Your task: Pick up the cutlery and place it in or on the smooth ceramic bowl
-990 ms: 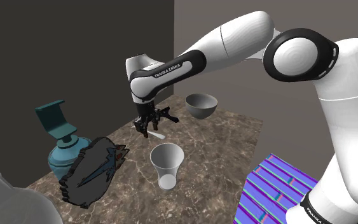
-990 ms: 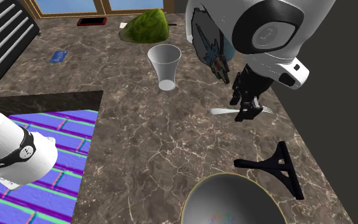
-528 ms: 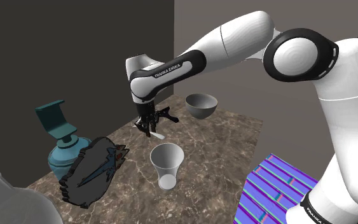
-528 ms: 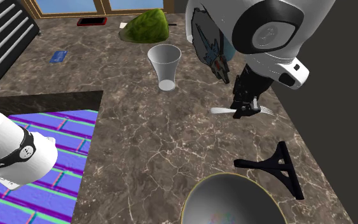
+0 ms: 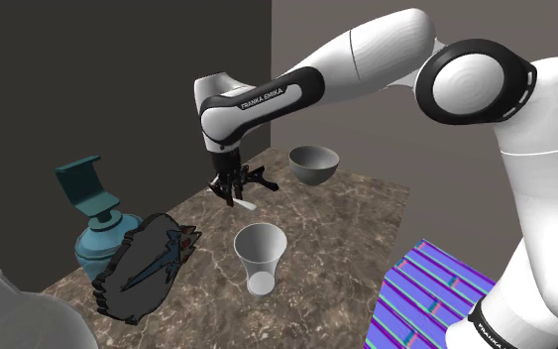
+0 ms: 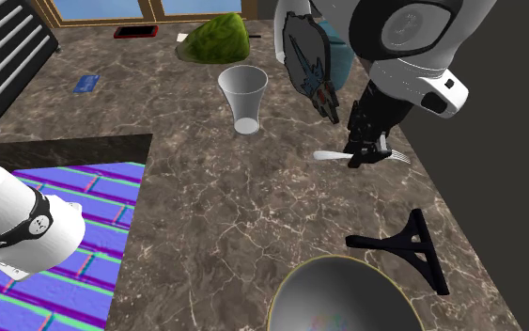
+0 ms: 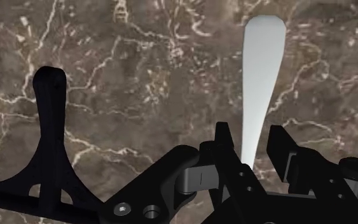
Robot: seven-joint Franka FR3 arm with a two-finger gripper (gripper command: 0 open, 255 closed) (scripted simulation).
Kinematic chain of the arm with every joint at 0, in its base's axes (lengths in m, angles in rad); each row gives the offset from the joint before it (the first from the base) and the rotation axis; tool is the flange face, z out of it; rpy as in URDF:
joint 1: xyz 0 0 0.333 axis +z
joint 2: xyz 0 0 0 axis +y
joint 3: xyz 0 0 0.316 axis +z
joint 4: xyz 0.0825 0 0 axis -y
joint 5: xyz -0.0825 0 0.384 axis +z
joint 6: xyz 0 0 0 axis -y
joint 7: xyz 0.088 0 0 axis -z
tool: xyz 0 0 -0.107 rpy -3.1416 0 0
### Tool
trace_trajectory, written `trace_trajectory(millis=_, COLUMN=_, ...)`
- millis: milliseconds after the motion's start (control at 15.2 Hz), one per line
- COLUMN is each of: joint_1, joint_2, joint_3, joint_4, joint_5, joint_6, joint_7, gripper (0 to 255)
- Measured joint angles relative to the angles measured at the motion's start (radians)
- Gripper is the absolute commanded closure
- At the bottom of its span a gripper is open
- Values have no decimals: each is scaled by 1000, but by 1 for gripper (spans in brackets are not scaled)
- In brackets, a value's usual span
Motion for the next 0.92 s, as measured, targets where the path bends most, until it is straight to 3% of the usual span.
trace_trajectory(millis=924, joint_1=2, joint_2=-50, joint_3=8, joint_4=111, joint_5=14, joint_6=-159, joint_7=-9, gripper=255)
